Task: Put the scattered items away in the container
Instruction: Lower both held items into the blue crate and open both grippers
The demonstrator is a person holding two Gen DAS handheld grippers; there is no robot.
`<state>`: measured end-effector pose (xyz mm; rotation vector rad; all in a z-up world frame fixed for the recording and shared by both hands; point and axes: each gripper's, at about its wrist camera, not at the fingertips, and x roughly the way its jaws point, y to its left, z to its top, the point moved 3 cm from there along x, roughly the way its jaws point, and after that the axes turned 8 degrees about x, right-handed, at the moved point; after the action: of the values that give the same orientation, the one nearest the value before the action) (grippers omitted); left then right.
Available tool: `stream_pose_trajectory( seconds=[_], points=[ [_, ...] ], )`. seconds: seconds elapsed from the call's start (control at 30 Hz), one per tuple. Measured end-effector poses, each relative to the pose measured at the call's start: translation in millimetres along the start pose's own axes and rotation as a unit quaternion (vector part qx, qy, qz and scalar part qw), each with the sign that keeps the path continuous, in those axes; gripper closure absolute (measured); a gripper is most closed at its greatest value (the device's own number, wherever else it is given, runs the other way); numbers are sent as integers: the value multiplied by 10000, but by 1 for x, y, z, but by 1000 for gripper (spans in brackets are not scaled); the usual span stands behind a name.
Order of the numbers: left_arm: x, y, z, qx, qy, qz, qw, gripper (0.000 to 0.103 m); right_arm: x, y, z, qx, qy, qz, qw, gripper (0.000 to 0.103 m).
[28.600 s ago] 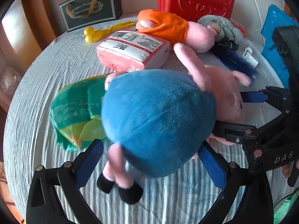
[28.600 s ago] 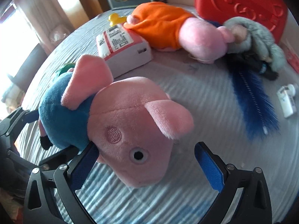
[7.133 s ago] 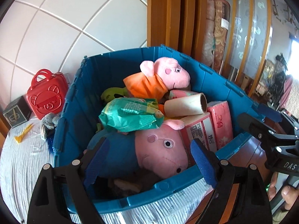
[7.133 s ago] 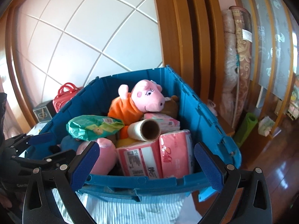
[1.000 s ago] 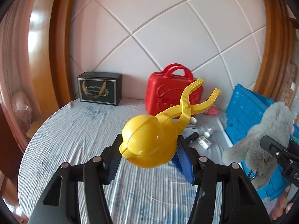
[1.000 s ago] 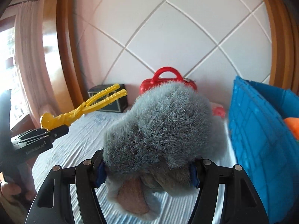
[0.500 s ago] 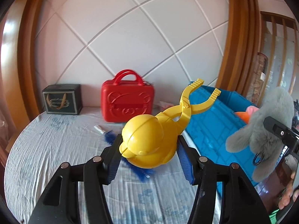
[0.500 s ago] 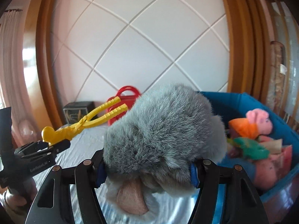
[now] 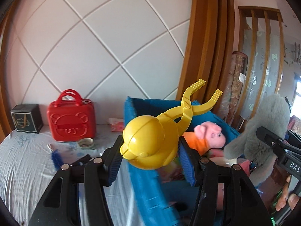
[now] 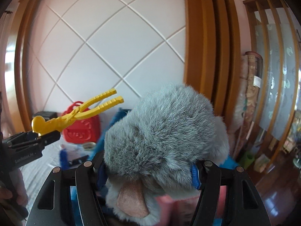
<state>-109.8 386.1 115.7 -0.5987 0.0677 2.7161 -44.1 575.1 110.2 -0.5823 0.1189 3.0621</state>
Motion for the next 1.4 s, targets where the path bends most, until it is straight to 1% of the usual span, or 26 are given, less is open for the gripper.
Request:
stream_pose_trajectory(
  seconds=[0.1,0.17,0.23,0.3,0.4,0.5,0.57,0.7,0.8,0.87,0.9,0.93,0.97,1.0,1.07,1.13,1.23,1.4],
  points=[
    [22,-38,5,66,272,-24,9996,48,16,-37,2,-39,164,-25,9999,36],
    [39,-58,4,211,510,56,9985,48,25,-59,-1,-60,261,-32,9996,36],
    [55,-75,-4,401,858,86,9955,48,31,-75,-8,-2,399,51,9992,36],
    [70,-87,-15,504,1176,100,9917,48,39,-85,-19,93,583,182,9981,35],
    [87,-100,-28,521,1521,98,9869,48,56,-98,-39,157,911,299,9953,35],
    [98,-106,-37,544,1703,128,9838,48,74,-105,-58,177,1222,365,9917,35],
    [101,-108,-42,542,1794,117,9822,48,88,-113,-68,173,1438,327,9889,36],
    [101,-108,-44,511,1824,86,9819,48,102,-128,-81,232,1673,283,9852,36],
    [99,-109,-48,518,1864,83,9811,46,102,-129,-83,298,1738,288,9839,36],
    [98,-110,-51,507,1853,89,9813,33,101,-130,-86,319,1725,279,9841,30],
    [97,-110,-53,483,1844,71,9816,31,101,-131,-87,313,1709,237,9845,29],
    [96,-109,-54,468,1840,52,9818,29,100,-130,-86,304,1694,196,9849,25],
    [96,-108,-57,465,1858,66,9815,26,99,-129,-87,304,1677,175,9852,19],
    [96,-108,-59,463,1866,83,9813,25,97,-129,-88,321,1655,164,9856,16],
    [93,-106,-60,417,1832,55,9822,25,94,-128,-90,364,1622,138,9860,6],
    [88,-106,-60,391,1781,13,9832,25,90,-129,-92,406,1580,106,9866,2],
    [79,-107,-57,432,1668,17,9850,25,83,-133,-93,482,1503,26,9875,0],
    [61,-107,-56,362,1511,-16,9879,20,63,-140,-92,732,1271,46,9892,0]
  ],
)
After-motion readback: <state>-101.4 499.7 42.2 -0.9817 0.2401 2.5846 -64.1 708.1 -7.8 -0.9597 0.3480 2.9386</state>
